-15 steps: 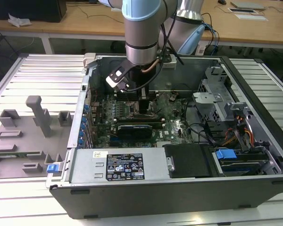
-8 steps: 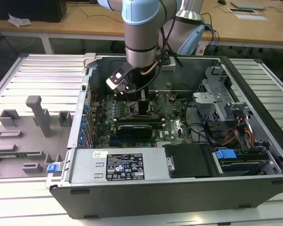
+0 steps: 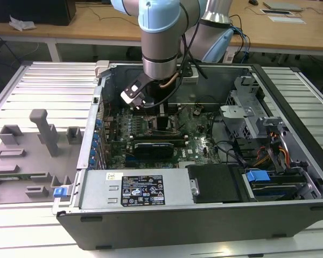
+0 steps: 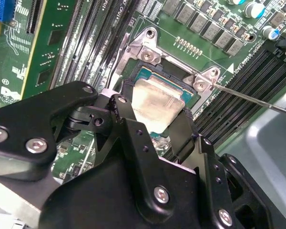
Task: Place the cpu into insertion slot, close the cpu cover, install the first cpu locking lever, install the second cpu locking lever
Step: 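Place the cpu into insertion slot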
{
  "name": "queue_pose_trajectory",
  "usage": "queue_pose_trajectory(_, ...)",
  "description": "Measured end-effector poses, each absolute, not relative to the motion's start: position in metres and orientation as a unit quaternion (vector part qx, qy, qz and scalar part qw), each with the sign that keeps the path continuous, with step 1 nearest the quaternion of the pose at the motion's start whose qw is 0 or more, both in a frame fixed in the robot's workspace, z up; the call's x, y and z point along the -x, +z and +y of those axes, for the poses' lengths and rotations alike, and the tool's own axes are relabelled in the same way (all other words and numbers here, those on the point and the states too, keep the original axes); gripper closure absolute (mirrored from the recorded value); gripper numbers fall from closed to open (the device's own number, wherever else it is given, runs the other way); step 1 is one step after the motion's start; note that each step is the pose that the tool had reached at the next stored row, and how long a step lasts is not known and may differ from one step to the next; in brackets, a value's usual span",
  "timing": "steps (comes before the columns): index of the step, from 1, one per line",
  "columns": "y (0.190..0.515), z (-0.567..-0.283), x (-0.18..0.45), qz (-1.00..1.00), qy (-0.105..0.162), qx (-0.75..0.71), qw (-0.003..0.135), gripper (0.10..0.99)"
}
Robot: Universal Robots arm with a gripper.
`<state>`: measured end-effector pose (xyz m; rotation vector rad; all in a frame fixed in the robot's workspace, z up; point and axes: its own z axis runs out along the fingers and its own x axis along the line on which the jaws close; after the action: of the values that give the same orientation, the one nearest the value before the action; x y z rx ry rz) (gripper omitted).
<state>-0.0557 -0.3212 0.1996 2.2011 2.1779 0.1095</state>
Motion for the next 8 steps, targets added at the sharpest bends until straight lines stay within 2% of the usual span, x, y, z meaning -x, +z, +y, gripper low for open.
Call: queue_pose_trajectory(8, 0.1995, -0.3208, 0.0553, 0.703, 0.035, -0.710, 0.022, 0.545)
